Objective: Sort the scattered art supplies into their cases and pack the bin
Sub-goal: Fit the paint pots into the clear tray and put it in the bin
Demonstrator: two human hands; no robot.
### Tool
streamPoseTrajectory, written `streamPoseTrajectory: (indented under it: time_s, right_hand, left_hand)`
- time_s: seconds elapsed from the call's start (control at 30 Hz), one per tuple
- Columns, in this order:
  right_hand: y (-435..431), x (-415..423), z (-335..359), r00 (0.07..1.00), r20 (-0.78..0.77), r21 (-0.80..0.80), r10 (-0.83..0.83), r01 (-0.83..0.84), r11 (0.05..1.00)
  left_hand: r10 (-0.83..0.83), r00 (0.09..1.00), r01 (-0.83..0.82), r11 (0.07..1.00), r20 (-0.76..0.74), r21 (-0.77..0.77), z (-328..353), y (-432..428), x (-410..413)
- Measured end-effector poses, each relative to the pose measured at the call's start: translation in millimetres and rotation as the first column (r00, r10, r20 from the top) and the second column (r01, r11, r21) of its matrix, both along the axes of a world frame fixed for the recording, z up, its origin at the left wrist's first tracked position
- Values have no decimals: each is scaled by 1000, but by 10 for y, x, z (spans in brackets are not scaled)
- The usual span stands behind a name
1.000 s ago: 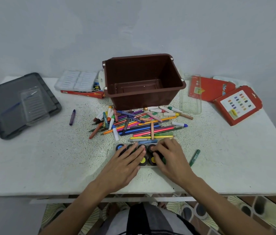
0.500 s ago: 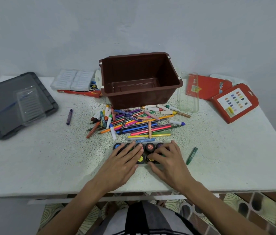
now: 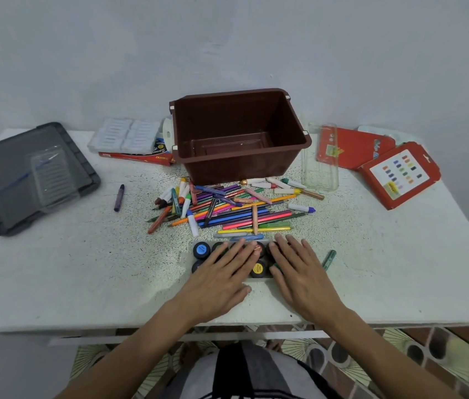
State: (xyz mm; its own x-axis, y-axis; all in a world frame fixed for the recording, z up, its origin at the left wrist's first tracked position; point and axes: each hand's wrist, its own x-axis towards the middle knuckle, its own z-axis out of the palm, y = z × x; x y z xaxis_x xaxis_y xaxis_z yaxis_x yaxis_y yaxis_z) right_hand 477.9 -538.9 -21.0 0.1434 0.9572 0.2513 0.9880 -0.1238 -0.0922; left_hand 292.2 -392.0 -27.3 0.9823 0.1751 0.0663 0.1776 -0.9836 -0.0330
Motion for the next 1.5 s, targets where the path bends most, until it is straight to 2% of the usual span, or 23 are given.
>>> streamPoseTrajectory:
  time_s: [0.17,0.3,0.43,0.57,0.67,0.87,0.97,1.2,1.5]
  right_hand:
    - [-69,11,-60,998,53,-75,32,-28,997]
    - [-28,12,-57,1000,-16,-15,6,-6,1000]
    - [76,63,-5,998,-61,109,-28,35,993]
    - [187,126,91,997,-63,118,-37,44,992]
    - [223,148,134,997,-67,75,-31,36,996]
    - [276,167,169,975,-217,70,-37,53,996]
    - [273,162,170,970,-241,62,-42,58,996]
    - [241,174,172,966,-254,102,-55,83,991]
    - [206,232,156,984,-178,109,-23,43,993]
  left_hand:
    - [-4,1000,4,1000,-21,-4,-16,-2,30]
    - [-16,1000,16,996,1,-89,24,24,26]
    - [47,991,-21,977,122,-212,117,73,114]
    - [60,969,-8,977,239,-213,235,157,274]
    - [81,977,-23,960,197,-280,313,212,384]
    - [67,984,-7,938,163,-346,418,234,475]
    - [105,985,-34,894,136,-446,431,226,499]
    - [209,978,-151,771,21,-619,432,269,513]
    - [237,972,-171,719,6,-674,457,276,496]
